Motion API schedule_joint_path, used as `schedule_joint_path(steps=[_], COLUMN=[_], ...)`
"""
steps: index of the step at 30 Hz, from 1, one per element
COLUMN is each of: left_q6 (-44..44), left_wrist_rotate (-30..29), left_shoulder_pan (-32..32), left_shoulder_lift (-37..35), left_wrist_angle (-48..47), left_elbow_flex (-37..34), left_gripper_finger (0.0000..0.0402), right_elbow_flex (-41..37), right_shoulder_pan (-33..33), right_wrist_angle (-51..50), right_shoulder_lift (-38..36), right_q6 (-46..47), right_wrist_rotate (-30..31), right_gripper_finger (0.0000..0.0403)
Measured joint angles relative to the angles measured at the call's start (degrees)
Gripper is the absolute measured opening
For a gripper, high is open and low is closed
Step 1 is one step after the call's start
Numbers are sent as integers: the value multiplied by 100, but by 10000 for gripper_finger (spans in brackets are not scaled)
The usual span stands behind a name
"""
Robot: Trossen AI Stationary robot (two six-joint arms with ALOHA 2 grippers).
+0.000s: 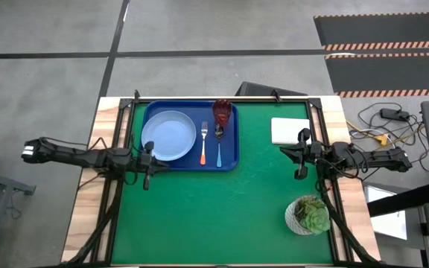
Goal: Pick and place plate/cup/fork/spoon on tray
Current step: Return to Home Position
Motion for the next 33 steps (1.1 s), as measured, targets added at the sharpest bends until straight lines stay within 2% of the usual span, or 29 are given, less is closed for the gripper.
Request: schedule_joint_path(steps=[33], left_q6=[0], left_wrist_rotate=[4], left_shoulder_pan=[0], left_shoulder_lift=[462], left_wrist_angle=[2], left_elbow_flex=[0], left_gripper_finger=[0], right_elbow_flex=[0], right_shoulder_pan=[0], right_wrist_angle=[0], right_shoulder_lift=[0], right_q6=[0], right_wrist_rotate=[0], right_gripper_finger=[9])
